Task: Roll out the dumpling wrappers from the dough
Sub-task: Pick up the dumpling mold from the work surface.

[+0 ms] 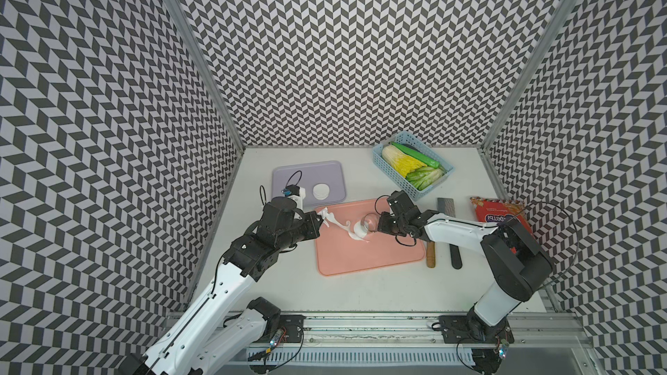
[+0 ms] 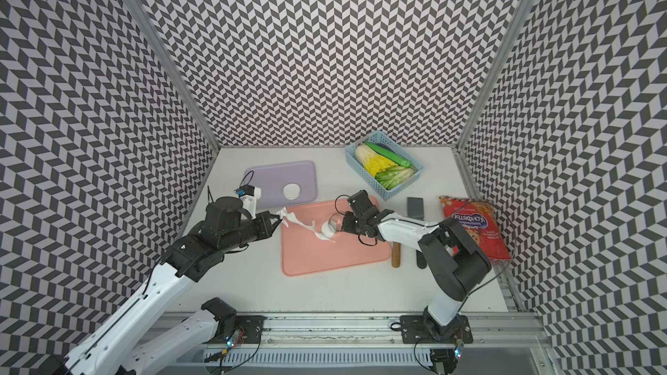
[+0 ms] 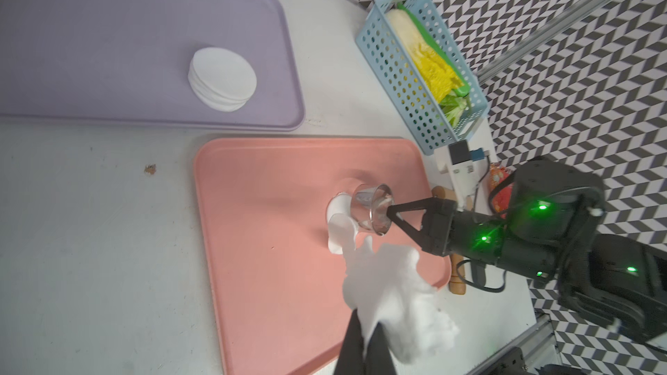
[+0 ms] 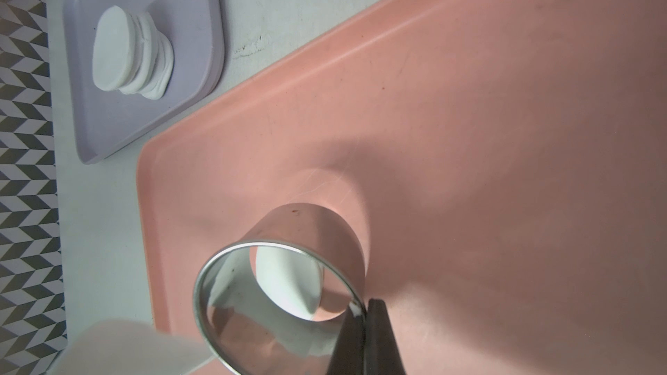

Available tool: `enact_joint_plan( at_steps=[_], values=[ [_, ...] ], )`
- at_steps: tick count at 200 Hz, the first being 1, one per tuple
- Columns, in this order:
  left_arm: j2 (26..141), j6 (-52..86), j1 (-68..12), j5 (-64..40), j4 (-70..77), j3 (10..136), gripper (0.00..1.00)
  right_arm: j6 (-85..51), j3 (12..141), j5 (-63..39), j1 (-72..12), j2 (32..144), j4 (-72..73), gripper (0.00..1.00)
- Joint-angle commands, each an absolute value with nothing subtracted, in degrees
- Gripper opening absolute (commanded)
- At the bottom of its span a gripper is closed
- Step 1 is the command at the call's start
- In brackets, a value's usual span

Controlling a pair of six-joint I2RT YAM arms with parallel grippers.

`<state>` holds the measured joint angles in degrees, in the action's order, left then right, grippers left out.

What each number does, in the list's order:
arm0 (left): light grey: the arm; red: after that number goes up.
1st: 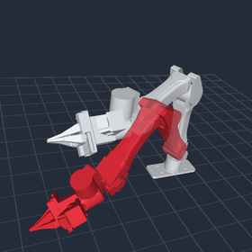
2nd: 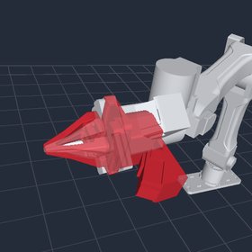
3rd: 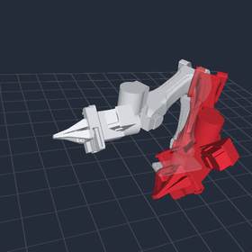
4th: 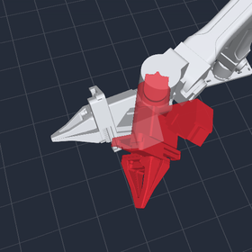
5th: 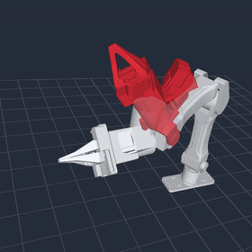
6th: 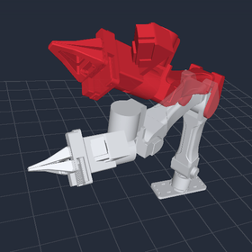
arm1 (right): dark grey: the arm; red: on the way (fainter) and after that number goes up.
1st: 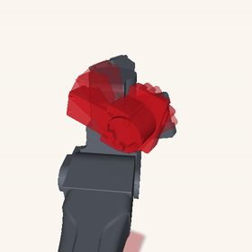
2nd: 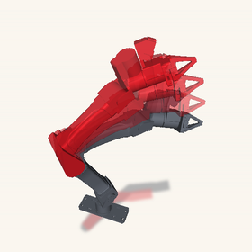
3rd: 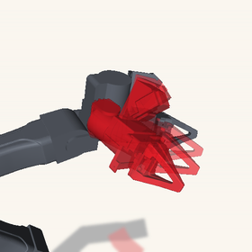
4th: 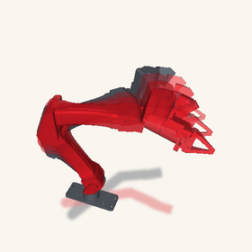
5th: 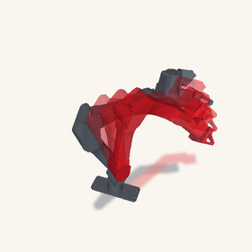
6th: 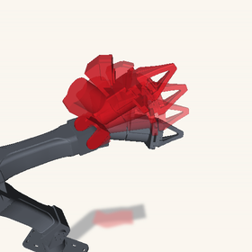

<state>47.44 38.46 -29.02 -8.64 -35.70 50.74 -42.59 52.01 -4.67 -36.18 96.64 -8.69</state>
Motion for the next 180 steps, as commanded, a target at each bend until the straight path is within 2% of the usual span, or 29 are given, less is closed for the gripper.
enact_joint_plan(
  at_steps=[1,59,180],
  values=[
    [46.9,38.3,-29.3,-10.2,-37.8,54.0,0.0,-42.4,51.1,-2.9,-35.9,95.4,-9.5,0.0],
    [48.7,35.7,-29.2,-6.6,-40.1,58.7,0.0,-42.0,50.9,-2.8,-35.9,94.8,-9.5,0.0],
    [54.2,35.5,-29.2,-3.7,-31.2,47.0,0.0,-40.5,49.7,0.2,-33.4,89.1,-12.0,0.0]
  ],
)
